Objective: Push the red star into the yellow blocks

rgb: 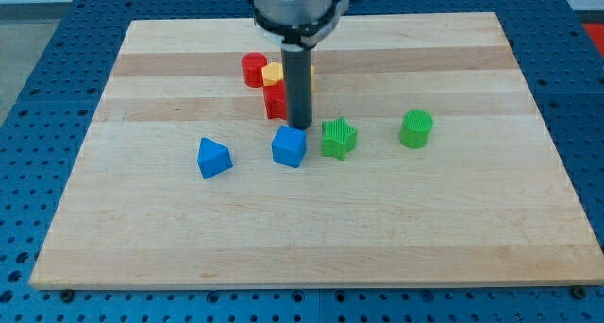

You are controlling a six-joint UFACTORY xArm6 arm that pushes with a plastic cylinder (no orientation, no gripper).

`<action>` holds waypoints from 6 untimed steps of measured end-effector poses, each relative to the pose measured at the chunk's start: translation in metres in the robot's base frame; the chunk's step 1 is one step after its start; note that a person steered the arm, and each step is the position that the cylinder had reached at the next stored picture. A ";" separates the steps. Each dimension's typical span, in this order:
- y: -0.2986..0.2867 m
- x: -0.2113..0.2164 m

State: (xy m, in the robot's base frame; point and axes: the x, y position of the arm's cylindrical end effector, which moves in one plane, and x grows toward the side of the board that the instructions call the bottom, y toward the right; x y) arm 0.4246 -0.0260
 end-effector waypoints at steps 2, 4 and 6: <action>-0.053 -0.002; -0.020 -0.019; -0.024 -0.028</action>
